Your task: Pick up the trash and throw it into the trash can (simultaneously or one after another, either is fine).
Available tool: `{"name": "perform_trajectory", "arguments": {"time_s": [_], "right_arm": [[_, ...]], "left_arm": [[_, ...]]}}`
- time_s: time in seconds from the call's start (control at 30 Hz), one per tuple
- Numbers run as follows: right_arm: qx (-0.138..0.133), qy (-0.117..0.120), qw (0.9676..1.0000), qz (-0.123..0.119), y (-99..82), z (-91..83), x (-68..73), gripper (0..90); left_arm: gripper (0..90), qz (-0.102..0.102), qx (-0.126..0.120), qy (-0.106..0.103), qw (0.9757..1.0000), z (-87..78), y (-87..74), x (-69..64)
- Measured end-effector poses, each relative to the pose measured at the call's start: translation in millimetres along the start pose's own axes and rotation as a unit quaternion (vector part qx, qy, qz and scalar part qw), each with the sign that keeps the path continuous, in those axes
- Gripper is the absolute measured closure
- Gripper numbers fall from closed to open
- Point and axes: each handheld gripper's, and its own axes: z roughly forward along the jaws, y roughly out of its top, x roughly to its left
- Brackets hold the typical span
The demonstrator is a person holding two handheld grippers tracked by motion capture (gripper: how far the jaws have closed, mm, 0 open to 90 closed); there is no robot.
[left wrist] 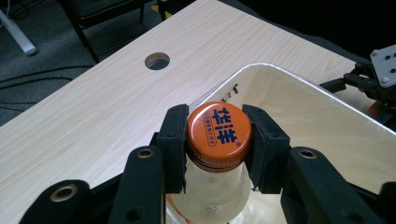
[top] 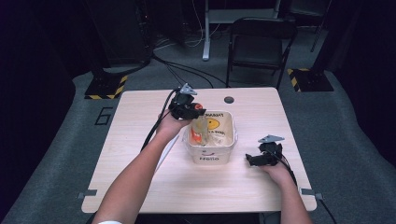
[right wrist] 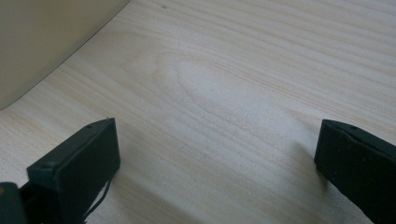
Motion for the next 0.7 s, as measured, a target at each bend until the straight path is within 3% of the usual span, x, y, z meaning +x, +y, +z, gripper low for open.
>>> {"name": "perform_trajectory", "arguments": {"time_s": [0.23,0.43,0.7], "right_arm": [[-0.001,0.000,1.0000,-0.002,0.0,0.2,-0.3,0.0],[-0.001,0.000,1.0000,-0.002,0.0,0.2,-0.2,0.0],[-0.001,0.000,1.0000,-0.002,0.0,0.2,-0.3,0.0]], "left_arm": [[61.2,-0.010,-0.004,0.000,0.9999,-0.9,-2.2,1.8],[50.7,-0.013,0.009,0.001,0.9999,-5.2,-5.1,4.3],[50.1,-0.025,-0.019,-0.004,0.9995,-28.9,-12.9,7.1]]}}
